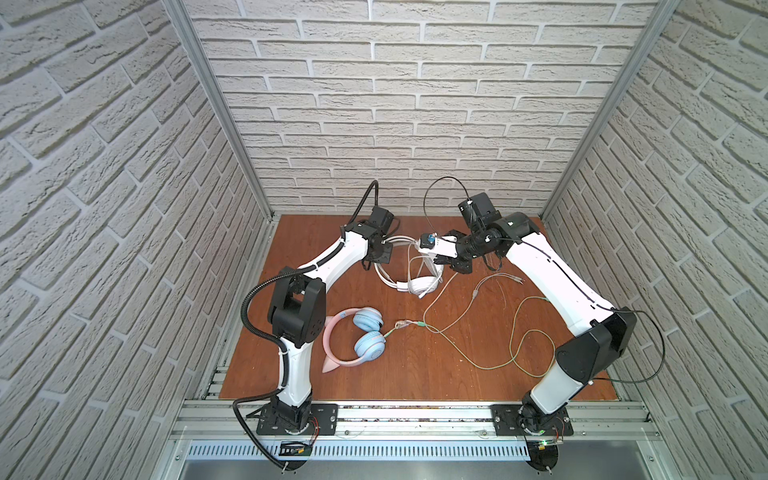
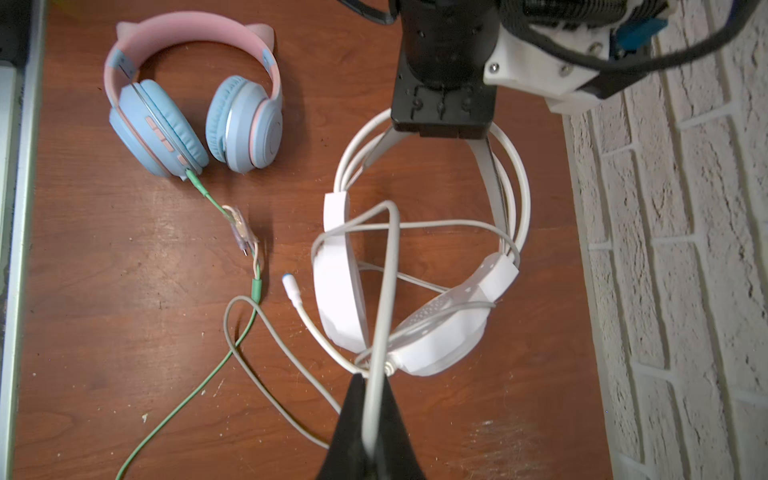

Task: Wrap the headphones
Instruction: 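Carry the grey cable with the right gripper up over the white headset, then pass the cable behind the headset and open the right gripper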

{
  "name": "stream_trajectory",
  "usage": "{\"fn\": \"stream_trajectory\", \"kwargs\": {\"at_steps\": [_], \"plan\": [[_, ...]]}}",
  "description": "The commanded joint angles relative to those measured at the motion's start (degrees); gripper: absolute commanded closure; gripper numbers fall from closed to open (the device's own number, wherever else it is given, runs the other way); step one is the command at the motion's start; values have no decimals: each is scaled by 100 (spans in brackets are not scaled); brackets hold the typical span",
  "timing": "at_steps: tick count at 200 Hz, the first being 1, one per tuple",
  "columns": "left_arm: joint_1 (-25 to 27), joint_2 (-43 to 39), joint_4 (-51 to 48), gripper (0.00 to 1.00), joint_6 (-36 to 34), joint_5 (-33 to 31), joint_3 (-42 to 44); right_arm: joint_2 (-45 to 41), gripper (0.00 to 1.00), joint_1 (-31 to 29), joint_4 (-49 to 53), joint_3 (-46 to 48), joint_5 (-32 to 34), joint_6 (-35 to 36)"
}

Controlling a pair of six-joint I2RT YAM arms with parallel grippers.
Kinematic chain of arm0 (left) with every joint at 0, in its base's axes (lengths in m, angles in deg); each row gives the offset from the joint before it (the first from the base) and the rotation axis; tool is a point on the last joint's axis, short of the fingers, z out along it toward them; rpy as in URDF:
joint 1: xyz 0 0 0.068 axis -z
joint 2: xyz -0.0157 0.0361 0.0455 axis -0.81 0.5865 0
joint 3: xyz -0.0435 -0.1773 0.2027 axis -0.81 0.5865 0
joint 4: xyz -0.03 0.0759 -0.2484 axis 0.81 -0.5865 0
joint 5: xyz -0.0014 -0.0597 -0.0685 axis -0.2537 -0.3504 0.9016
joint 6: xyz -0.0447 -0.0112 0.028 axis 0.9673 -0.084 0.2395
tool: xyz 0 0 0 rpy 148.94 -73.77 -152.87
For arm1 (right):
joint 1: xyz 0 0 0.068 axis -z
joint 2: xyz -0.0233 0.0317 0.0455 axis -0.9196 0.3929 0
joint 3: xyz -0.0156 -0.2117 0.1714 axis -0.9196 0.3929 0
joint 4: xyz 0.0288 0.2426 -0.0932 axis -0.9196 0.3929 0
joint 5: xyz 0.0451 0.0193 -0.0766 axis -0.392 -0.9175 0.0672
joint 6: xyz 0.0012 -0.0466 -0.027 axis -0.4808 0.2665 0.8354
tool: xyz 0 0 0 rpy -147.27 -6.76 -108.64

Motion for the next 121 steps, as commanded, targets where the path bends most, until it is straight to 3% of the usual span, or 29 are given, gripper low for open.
{"fn": "stream_trajectory", "kwargs": {"at_steps": [1, 75, 103, 121], "plan": [[28, -408, 155, 100, -428, 481, 138, 95, 95, 122, 37, -171, 353, -59], [88, -924, 240, 100, -1067, 1112, 560, 893, 95, 246, -9, -668, 1391, -277], [88, -1043, 196, 100, -1217, 1576, 652, 1131, 95, 312, -200, -777, 1262, -604], [161, -972, -52, 100, -1336, 1554, 541, 1388, 95, 360, -130, -1005, 1255, -837]]}}
